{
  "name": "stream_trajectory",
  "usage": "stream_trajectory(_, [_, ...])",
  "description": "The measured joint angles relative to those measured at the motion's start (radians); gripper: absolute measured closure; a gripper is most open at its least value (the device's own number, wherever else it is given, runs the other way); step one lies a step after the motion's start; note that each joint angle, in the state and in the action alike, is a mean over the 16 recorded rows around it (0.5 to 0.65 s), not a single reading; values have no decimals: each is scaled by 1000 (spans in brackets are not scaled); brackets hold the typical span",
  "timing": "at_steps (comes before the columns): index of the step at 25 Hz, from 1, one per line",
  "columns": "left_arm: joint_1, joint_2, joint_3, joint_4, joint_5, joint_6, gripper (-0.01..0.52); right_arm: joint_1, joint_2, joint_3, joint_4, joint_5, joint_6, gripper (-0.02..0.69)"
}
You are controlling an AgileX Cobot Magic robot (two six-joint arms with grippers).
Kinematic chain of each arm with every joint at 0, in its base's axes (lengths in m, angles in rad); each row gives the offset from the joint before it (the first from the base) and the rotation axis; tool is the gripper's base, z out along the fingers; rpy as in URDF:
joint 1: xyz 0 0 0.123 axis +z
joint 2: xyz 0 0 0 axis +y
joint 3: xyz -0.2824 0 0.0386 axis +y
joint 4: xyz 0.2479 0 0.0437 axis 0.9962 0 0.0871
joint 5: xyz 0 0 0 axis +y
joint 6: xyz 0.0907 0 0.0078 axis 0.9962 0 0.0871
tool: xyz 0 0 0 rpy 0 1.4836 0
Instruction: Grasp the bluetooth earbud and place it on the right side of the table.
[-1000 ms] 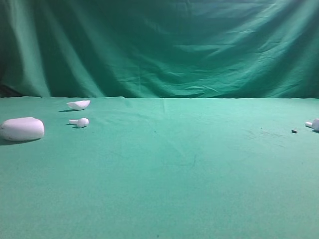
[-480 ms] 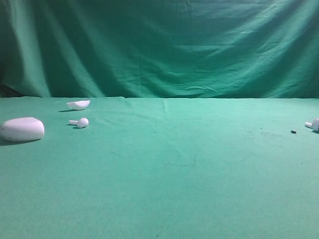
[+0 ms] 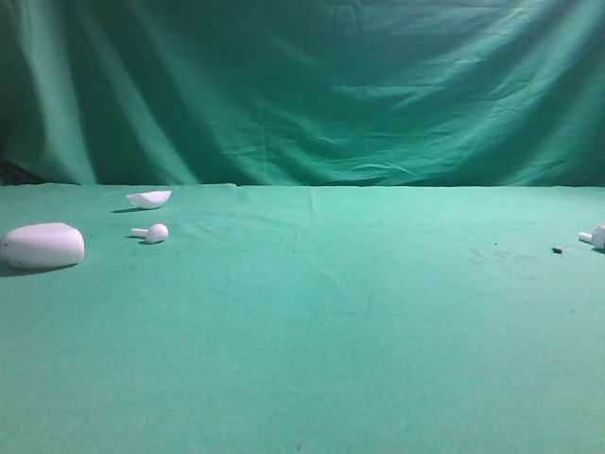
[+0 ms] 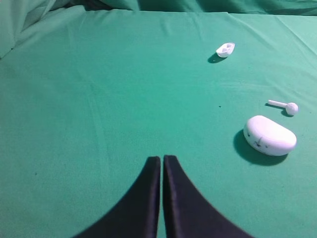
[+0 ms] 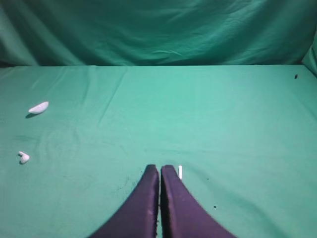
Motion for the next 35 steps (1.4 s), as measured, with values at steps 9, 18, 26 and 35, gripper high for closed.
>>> stream_trajectory(9, [0, 0, 0, 0, 0, 0, 514, -13, -102, 182, -44, -100, -26, 665])
stream_trajectory(18, [0, 0, 0, 0, 0, 0, 514, -66, -241, 486, -64, -311, -35, 665])
stream_trajectory(26, [0, 0, 0, 0, 0, 0, 514, -99, -295, 639, -57, -425, -29, 665])
stream_trajectory(35, [0, 0, 0, 0, 0, 0, 514, -101, -295, 664, -42, -404, -26, 665])
